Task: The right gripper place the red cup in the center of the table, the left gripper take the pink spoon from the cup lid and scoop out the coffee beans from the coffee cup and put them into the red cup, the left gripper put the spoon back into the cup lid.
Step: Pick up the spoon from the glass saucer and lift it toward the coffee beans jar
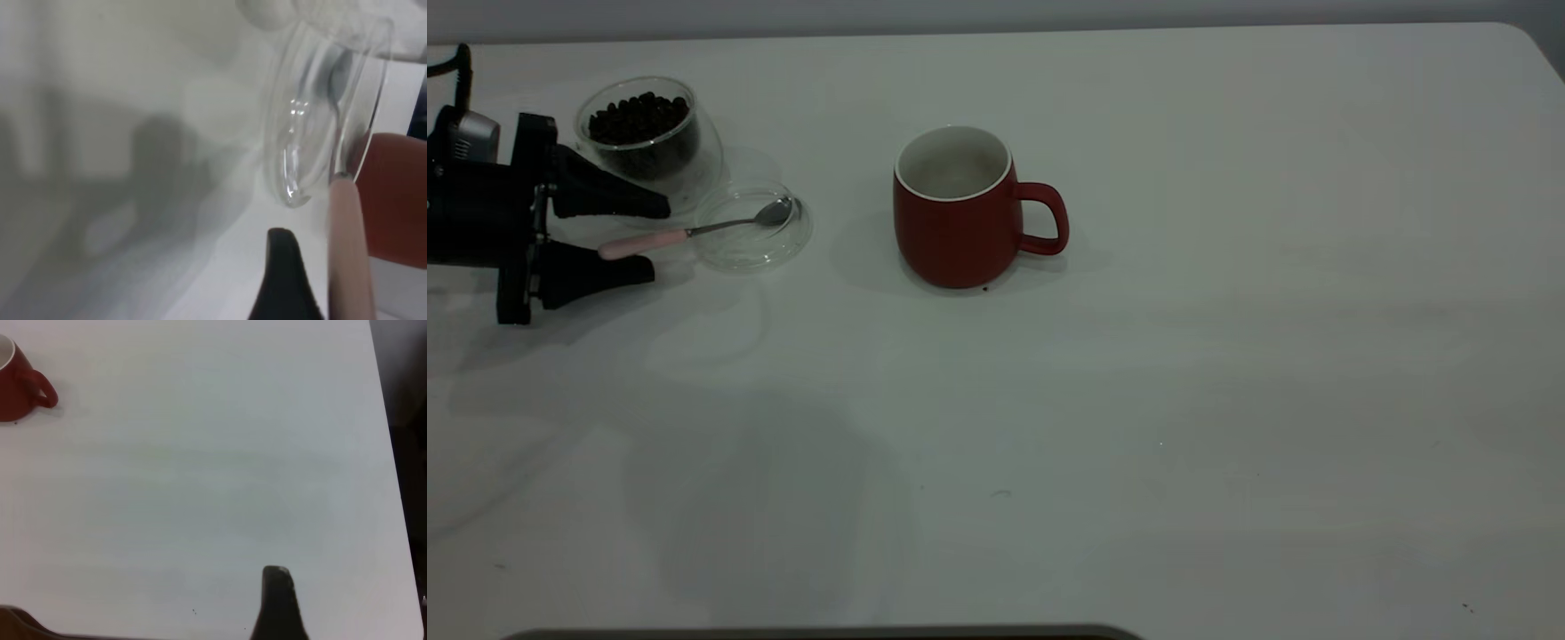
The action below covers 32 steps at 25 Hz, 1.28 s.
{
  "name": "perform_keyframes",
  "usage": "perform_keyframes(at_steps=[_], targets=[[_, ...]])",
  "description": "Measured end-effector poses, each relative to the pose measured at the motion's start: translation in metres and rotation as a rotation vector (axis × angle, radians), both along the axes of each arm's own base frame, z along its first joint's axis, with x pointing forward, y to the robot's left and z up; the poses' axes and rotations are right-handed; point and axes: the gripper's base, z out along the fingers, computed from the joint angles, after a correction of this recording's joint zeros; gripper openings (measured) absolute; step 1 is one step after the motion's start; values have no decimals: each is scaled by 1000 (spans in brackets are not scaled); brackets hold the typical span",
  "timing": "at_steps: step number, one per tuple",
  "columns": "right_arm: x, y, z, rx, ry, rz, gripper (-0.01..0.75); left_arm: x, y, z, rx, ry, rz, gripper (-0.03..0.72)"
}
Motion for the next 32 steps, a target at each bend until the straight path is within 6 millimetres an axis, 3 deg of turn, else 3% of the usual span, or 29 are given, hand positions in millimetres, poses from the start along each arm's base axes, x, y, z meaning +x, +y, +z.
perform_keyframes(at_steps=[4,7,11,16,17,24,29,32], targets=[[0,0,0,0,0,0,588,0,0,0,-4,-1,2,575],[0,0,0,0,0,0,588,1,0,1,-10,-3,7,517],[0,0,0,0,0,0,588,2,0,1,-8,-18,15,371],[0,0,0,0,0,0,588,3,0,2,-4,-49,9,134],[0,0,0,0,0,0,588,3,0,2,-5,-58,3,118],[0,0,0,0,0,0,588,-6,20,11,1,-88,-52,119],[0,0,0,0,0,0,588,-15,49,43,0,-185,-122,119],[0,0,0,-1,0,0,588,-10,62,68,8,-275,-172,119]])
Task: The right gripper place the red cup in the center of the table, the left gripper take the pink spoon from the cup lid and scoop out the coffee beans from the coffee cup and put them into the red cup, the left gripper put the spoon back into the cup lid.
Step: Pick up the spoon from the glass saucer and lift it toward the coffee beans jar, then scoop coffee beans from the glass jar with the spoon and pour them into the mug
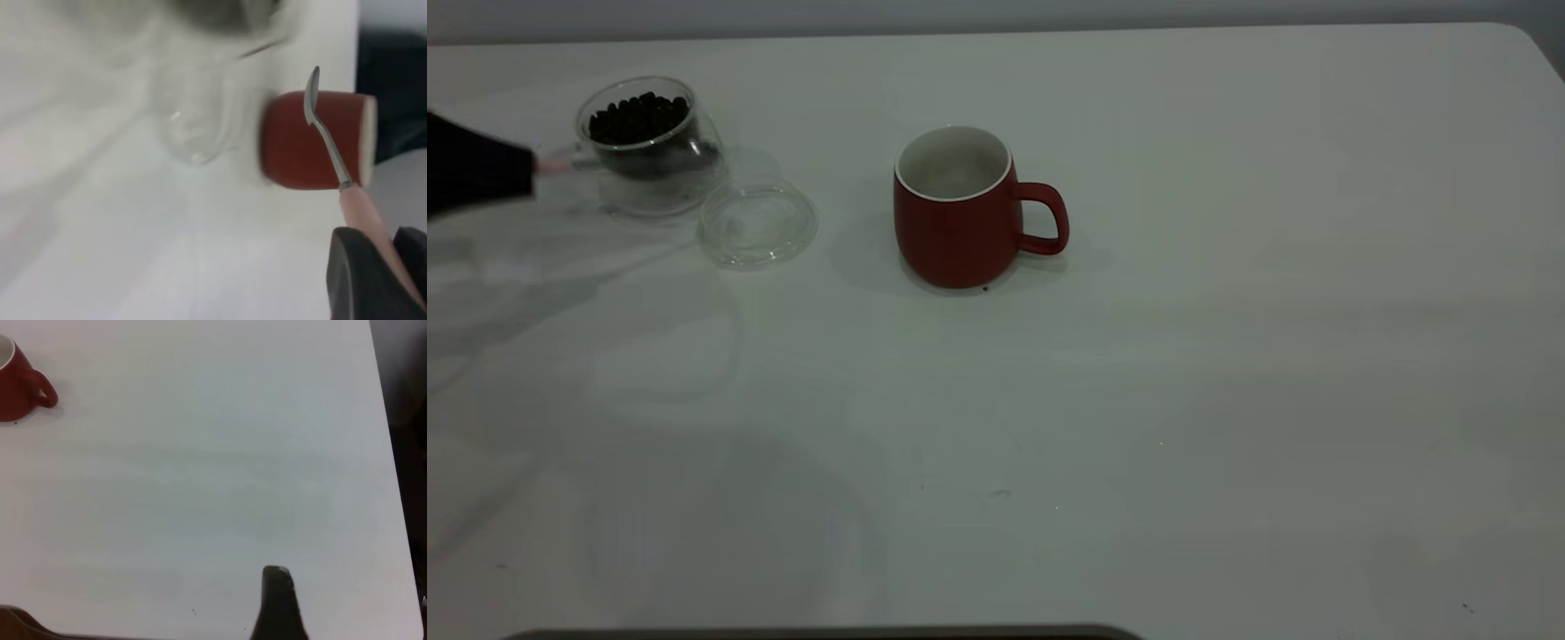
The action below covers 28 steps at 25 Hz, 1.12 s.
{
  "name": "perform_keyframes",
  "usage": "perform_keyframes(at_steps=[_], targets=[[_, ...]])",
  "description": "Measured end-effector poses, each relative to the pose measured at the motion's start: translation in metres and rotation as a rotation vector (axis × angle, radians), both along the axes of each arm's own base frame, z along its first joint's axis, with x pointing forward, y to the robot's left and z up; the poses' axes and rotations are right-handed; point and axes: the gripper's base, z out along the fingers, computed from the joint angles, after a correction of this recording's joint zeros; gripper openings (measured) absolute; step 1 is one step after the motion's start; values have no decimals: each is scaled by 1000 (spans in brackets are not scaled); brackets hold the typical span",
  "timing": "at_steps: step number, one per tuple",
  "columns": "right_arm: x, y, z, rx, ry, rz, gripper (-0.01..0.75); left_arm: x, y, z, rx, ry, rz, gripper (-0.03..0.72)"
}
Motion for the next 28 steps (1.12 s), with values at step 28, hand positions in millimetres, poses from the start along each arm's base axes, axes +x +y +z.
perform_keyframes(at_steps=[28], targets=[[0,0,0,0,0,0,588,47,18,29,445,-257,-101,119]])
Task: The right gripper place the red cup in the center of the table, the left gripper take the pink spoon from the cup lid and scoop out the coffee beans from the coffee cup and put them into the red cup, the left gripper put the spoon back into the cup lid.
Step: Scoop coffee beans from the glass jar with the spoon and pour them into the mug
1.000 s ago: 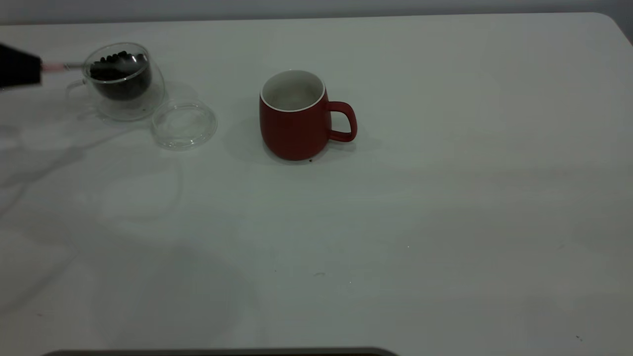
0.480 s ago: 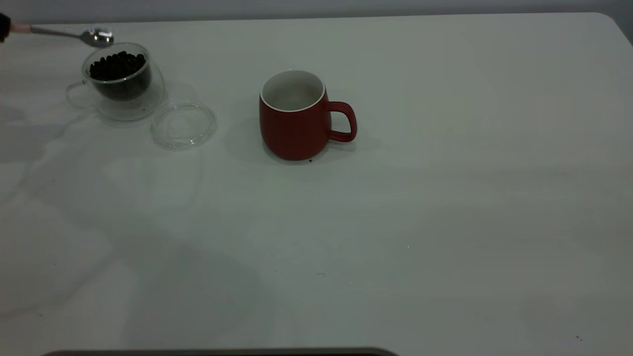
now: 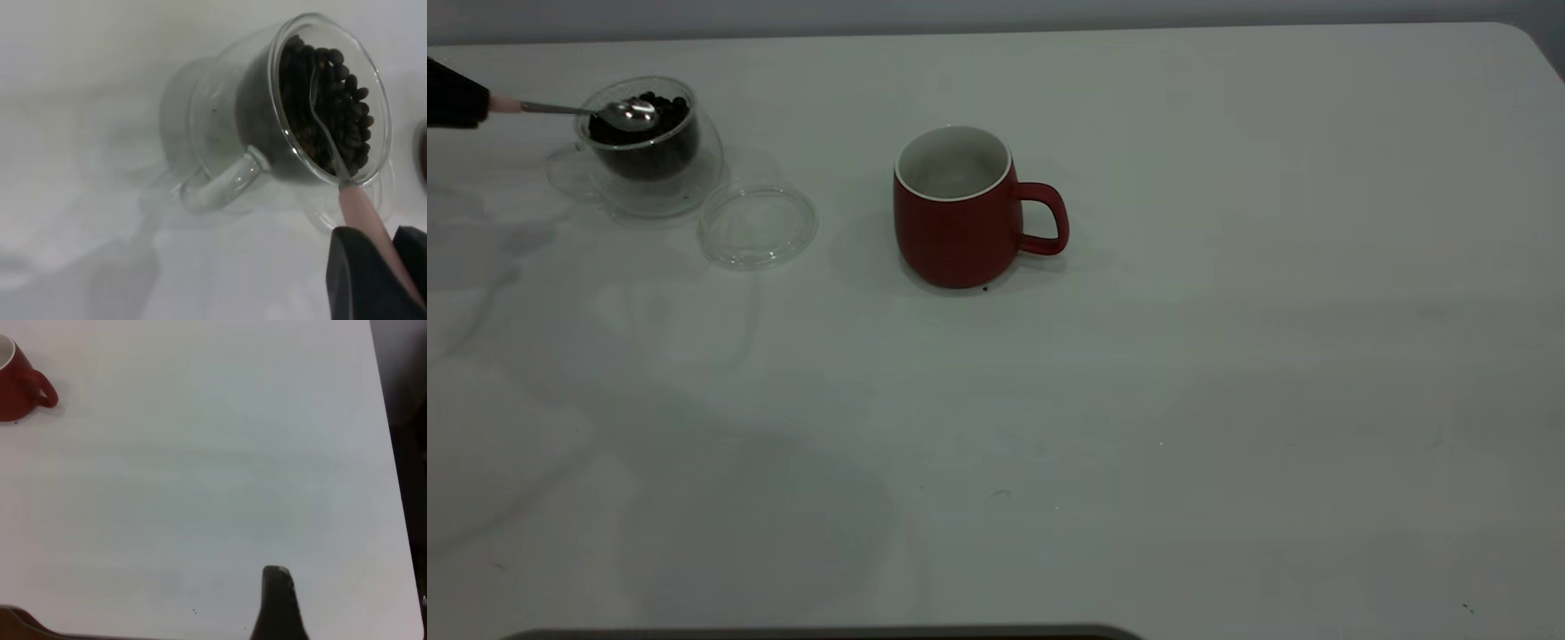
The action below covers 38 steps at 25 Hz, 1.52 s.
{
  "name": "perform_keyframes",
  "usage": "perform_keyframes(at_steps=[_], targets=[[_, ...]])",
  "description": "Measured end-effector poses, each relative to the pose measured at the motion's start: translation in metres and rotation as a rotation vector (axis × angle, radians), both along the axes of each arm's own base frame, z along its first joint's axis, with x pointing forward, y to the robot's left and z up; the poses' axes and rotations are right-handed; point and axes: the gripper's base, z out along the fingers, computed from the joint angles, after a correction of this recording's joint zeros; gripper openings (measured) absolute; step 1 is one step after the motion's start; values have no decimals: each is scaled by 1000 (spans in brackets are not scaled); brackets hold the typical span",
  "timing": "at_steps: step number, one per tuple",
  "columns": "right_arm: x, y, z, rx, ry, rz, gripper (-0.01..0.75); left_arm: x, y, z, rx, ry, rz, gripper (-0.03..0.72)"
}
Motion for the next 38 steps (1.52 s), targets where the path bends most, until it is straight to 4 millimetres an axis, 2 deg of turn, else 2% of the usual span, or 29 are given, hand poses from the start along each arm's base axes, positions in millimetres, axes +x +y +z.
perform_keyframes(at_steps=[8,14,24,33,38], targets=[[0,0,0,1,0,0,588,-3,-4,-13,-78,79,25,119],[0,0,0,1,0,0,588,-3,-4,-14,-136,159,100,119],[0,0,0,1,0,0,588,-14,18,-16,-287,260,220,119],[0,0,0,1,0,0,588,-16,13,-36,-420,306,240,119],[0,0,0,1,0,0,588,-17,11,-40,-449,315,243,119]])
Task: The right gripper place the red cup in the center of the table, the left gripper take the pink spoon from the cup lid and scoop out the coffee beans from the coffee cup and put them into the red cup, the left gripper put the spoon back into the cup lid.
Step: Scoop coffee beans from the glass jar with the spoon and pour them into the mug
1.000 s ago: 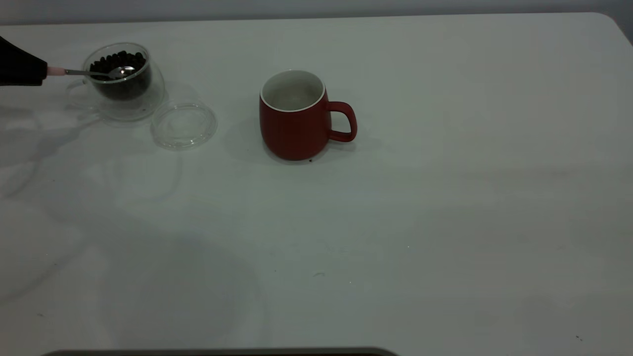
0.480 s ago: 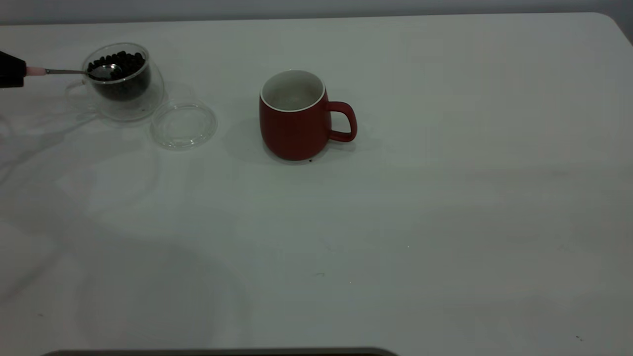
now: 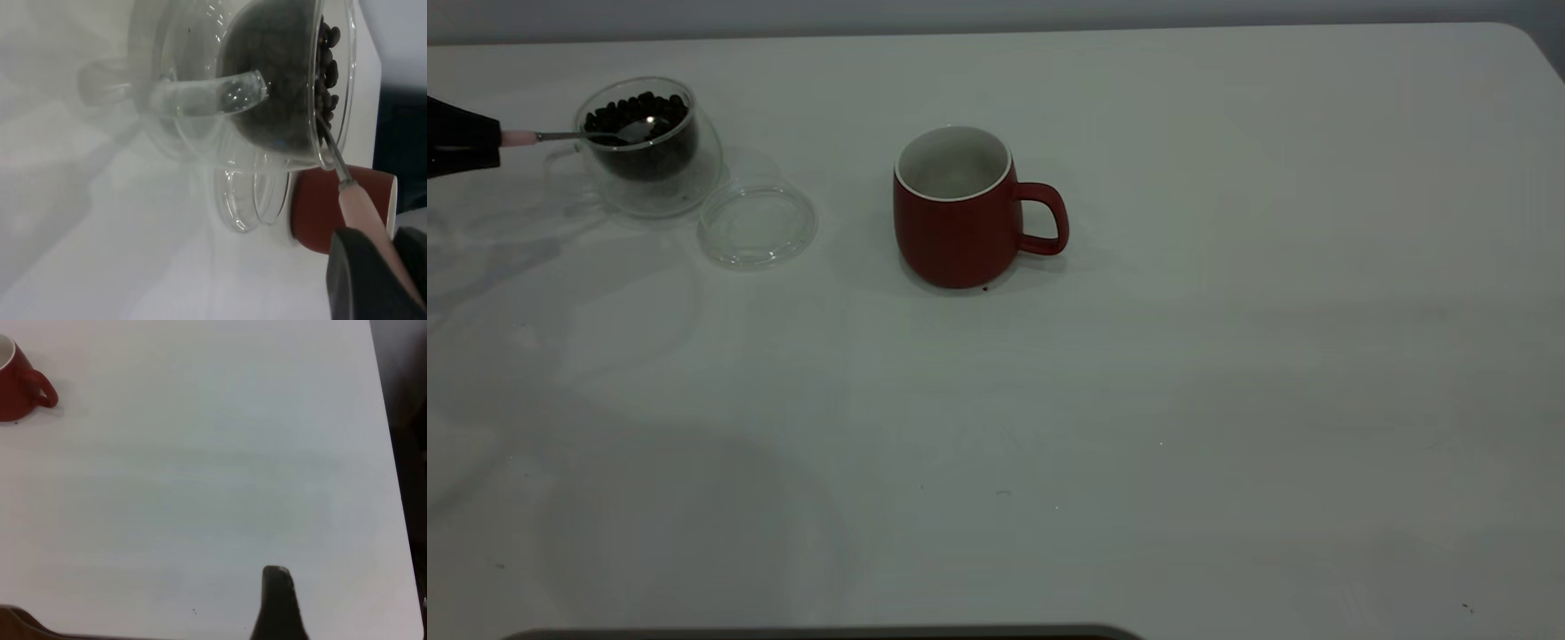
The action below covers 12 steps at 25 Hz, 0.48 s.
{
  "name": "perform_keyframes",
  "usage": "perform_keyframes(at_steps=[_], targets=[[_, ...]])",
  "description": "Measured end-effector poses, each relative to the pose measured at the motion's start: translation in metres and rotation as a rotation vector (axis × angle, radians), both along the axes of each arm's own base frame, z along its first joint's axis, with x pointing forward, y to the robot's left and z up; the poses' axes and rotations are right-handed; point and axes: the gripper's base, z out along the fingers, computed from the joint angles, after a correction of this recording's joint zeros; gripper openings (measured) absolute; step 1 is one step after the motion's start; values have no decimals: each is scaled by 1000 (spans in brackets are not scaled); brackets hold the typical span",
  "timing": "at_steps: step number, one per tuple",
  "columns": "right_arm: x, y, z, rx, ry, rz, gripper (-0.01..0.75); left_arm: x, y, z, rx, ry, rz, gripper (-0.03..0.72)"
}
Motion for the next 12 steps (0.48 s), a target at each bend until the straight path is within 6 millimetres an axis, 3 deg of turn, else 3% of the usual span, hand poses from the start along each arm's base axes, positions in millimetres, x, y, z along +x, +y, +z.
perform_keyframes(at_steps=[12], targets=[[0,0,0,0,0,0,588,0,-1,2,-57,26,22,119]])
